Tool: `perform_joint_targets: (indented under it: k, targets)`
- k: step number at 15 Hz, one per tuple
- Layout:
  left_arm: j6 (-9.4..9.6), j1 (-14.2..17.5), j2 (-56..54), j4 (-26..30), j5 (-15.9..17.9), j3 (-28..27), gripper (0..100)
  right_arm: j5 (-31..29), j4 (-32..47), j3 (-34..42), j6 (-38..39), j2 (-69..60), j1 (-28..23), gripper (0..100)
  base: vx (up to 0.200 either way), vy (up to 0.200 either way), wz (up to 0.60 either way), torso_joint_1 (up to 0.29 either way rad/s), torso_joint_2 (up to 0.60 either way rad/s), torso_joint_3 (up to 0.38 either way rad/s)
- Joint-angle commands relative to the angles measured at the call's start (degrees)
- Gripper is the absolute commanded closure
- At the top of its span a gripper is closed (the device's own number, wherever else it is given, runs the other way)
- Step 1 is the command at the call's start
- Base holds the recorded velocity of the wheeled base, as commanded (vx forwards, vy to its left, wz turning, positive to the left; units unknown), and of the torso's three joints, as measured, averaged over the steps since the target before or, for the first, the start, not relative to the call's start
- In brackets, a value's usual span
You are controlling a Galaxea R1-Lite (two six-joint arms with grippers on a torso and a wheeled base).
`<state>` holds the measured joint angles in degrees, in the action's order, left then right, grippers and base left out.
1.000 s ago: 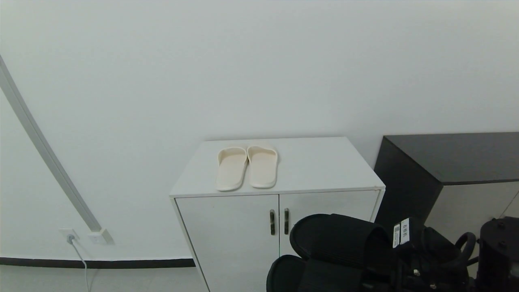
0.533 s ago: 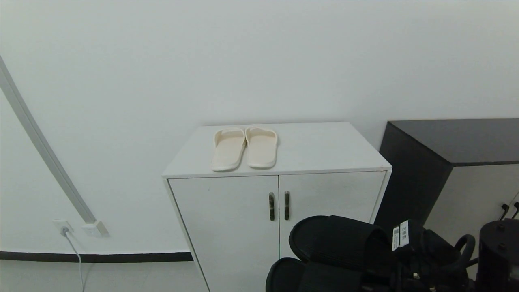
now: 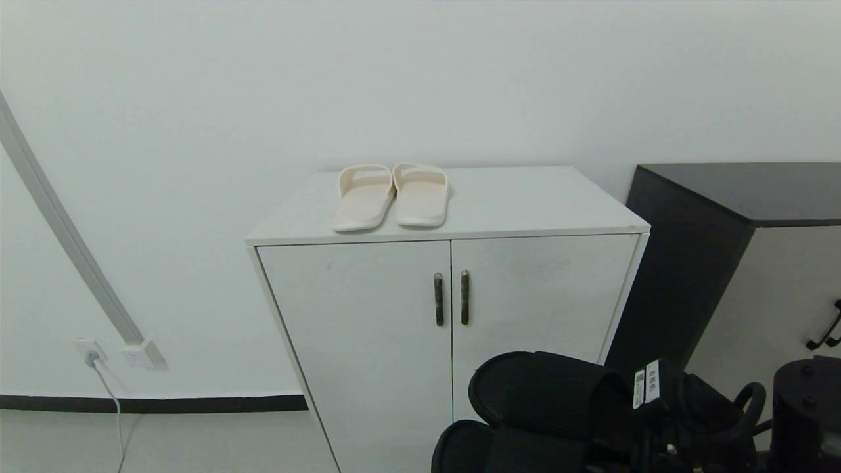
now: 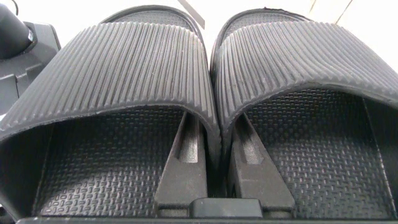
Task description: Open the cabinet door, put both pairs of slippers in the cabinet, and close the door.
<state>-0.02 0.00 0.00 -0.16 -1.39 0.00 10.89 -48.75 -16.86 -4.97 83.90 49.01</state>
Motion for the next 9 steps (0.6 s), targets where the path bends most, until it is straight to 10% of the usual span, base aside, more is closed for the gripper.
perform_joint_targets:
  k: [1,9]
  targets:
    - [0.02,0.00,0.00,-0.02,-0.02,0.00,0,0.01,-0.03,0.07,-0.04,0.13,0.04,100,0.000,0.000,0.00,-0.159,0.49,0.334]
    - [2.40,0.00,0.00,0.07,0.07,0.00,0,0.01,-0.12,0.16,-0.74,0.92,0.04,100,0.000,0.000,0.00,-0.122,0.46,0.340]
